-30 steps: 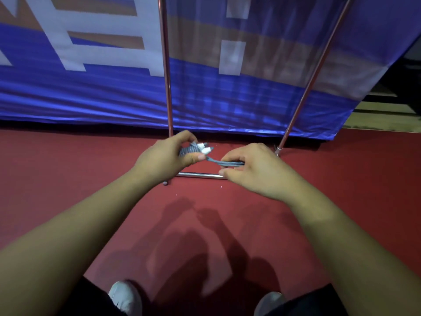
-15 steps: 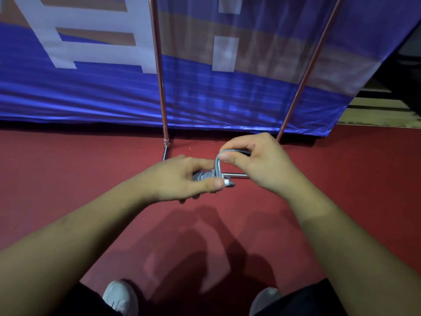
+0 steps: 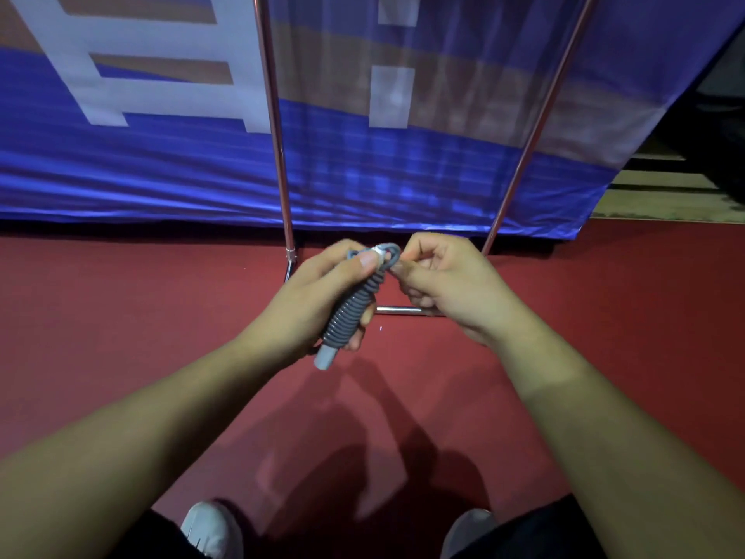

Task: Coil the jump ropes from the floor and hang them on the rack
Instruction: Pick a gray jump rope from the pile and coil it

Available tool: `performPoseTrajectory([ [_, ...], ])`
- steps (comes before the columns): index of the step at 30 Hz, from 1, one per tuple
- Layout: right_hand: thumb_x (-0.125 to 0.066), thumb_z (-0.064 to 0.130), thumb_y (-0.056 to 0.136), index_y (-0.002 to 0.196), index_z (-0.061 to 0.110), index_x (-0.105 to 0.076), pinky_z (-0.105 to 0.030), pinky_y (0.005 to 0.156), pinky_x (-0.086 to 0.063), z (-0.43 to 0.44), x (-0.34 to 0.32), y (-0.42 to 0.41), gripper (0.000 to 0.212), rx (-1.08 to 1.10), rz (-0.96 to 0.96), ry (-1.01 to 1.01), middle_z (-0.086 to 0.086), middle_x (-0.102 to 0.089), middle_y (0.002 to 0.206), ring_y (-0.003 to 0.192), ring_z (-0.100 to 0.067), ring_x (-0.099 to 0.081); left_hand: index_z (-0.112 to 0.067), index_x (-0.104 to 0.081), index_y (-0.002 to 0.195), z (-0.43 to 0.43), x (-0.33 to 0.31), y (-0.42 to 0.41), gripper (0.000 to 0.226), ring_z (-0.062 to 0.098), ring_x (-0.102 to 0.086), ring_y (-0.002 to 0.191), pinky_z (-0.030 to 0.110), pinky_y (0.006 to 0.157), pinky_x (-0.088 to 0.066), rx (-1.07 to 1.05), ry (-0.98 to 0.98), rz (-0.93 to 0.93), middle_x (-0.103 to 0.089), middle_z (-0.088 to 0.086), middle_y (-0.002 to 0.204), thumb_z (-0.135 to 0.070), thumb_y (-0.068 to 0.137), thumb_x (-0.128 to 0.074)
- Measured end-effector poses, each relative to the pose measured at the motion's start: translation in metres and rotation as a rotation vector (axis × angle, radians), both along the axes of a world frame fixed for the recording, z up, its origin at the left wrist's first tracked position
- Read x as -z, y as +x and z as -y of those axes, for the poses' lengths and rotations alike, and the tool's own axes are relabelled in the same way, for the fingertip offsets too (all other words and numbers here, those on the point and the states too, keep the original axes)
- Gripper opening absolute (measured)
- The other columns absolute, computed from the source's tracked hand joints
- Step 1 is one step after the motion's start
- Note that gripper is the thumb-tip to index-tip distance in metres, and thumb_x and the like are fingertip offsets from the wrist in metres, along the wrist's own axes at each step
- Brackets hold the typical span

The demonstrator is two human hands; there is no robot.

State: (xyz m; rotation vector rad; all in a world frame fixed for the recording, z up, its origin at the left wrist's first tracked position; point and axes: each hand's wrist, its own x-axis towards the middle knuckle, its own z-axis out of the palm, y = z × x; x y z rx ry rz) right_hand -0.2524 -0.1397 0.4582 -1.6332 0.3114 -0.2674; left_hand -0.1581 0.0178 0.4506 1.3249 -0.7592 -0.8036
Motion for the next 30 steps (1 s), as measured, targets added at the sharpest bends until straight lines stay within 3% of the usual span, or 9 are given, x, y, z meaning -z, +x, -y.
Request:
performPoseTrajectory([
  [4,-0.061,0.022,0.097,0.077,0.015,-0.056,-0.017,0.041,-0.024,-0.002,0.005,0.000,0.022,-0.032,-0.101,0.028,-0.004,-0.047,0.056,0.042,-0.007,-0.029,-0.028,-0.062,0.120,0.003,0.003,0.001,0.037,0.024,-0.048,0.043,0.028,0.046,-0.045,0.000,-0.089,-0.189,-0.052,0.017,0.063,-0.047,0.088,-0.058],
  [7,-0.062,0.021,0.096,0.083,0.005,-0.062,-0.019,0.041,-0.030,-0.001,0.005,0.000,0.021,-0.008,-0.098,0.001,-0.003,-0.052,0.057,0.045,-0.011,-0.034,-0.022,-0.062,0.104,0.002,0.002,0.003,0.030,0.025,-0.049,0.045,0.029,0.046,-0.046,0.011,-0.086,-0.262,-0.052,0.017,0.066,-0.048,0.090,-0.055],
  [10,-0.062,0.016,0.095,0.088,-0.004,-0.065,-0.021,0.045,-0.035,0.001,0.000,0.000,0.021,0.076,-0.025,-0.054,-0.003,-0.059,0.059,0.048,-0.012,-0.043,-0.022,-0.058,0.107,0.001,0.000,0.004,0.035,0.026,-0.049,0.045,0.029,0.046,-0.046,0.024,-0.083,-0.324,-0.052,0.016,0.066,-0.050,0.087,-0.057],
  [13,-0.064,0.006,0.091,0.096,-0.001,-0.066,-0.024,0.052,-0.037,0.005,-0.005,-0.002,0.008,0.057,0.138,0.244,-0.008,-0.060,0.065,0.056,-0.016,-0.047,-0.022,-0.054,0.110,0.000,0.001,0.004,0.045,0.026,-0.051,0.044,0.028,0.045,-0.046,0.056,-0.087,-0.415,-0.053,0.013,0.064,-0.056,0.081,-0.061],
  [17,-0.060,0.008,0.089,0.116,-0.008,-0.059,-0.025,0.062,-0.045,0.005,-0.003,-0.004,0.032,-0.072,0.246,0.456,-0.012,-0.061,0.076,0.068,-0.018,-0.052,-0.023,-0.052,0.111,0.000,0.004,0.002,0.040,0.025,-0.051,0.042,0.027,0.044,-0.046,0.089,-0.097,-0.500,-0.053,0.011,0.062,-0.056,0.089,-0.053],
  [19,-0.057,0.013,0.091,0.119,-0.002,-0.061,-0.026,0.063,-0.045,0.003,-0.001,-0.003,0.032,-0.082,0.288,0.426,-0.011,-0.060,0.080,0.069,-0.018,-0.052,-0.023,-0.050,0.115,0.000,0.002,0.002,0.041,0.024,-0.051,0.042,0.027,0.043,-0.045,0.096,-0.091,-0.523,-0.052,0.010,0.061,-0.055,0.091,-0.049],
  [22,-0.058,0.016,0.092,0.111,0.012,-0.070,-0.028,0.061,-0.044,0.001,-0.001,0.000,0.023,-0.012,0.320,0.288,-0.007,-0.058,0.087,0.071,-0.016,-0.051,-0.023,-0.055,0.104,0.000,0.003,0.002,0.037,0.025,-0.050,0.041,0.027,0.042,-0.046,0.089,-0.078,-0.540,-0.051,0.011,0.061,-0.056,0.090,-0.051],
  [30,-0.052,-0.001,0.091,0.118,-0.003,-0.060,-0.027,0.067,-0.053,-0.002,-0.006,-0.001,0.028,0.008,0.287,0.406,-0.023,-0.069,0.100,0.070,-0.020,-0.064,-0.022,-0.063,0.092,-0.004,-0.001,0.007,0.043,0.023,-0.049,0.039,0.025,0.042,-0.045,0.022,-0.073,-0.572,-0.048,0.007,0.060,-0.061,0.089,-0.046],
])
